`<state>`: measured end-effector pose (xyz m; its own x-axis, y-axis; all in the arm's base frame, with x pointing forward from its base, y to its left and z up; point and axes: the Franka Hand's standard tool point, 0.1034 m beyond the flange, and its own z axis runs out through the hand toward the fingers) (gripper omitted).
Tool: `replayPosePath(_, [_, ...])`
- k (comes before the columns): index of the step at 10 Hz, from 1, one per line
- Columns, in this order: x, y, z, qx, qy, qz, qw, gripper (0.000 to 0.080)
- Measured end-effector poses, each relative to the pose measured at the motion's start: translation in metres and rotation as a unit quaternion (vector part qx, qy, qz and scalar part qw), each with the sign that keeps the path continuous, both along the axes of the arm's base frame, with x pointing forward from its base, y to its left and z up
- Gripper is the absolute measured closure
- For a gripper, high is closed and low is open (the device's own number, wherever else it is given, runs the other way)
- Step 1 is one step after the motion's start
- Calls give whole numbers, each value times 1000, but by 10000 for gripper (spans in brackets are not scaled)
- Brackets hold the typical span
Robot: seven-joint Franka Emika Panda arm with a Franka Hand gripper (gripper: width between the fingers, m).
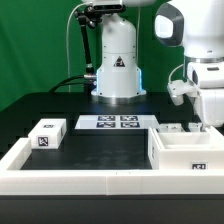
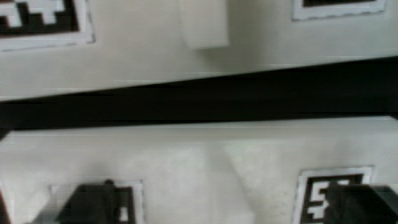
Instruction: Assemble cabinet
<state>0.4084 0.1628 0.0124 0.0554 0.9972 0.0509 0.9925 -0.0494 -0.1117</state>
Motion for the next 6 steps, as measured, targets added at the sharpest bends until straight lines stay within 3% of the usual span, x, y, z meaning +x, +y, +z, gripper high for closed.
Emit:
replayPosePath(1, [-1, 0, -1, 0, 1, 0, 1000, 369])
replayPosePath(2, [-1, 0, -1, 0, 1, 0, 1000, 503])
replayPosePath(3, [-1, 0, -1, 0, 2, 0, 1000, 503])
replayPosePath(4, [-2, 0, -2, 0, 3, 0, 1000, 683])
replayPosePath(6, [2, 1, 0, 3, -6, -1, 1000, 725])
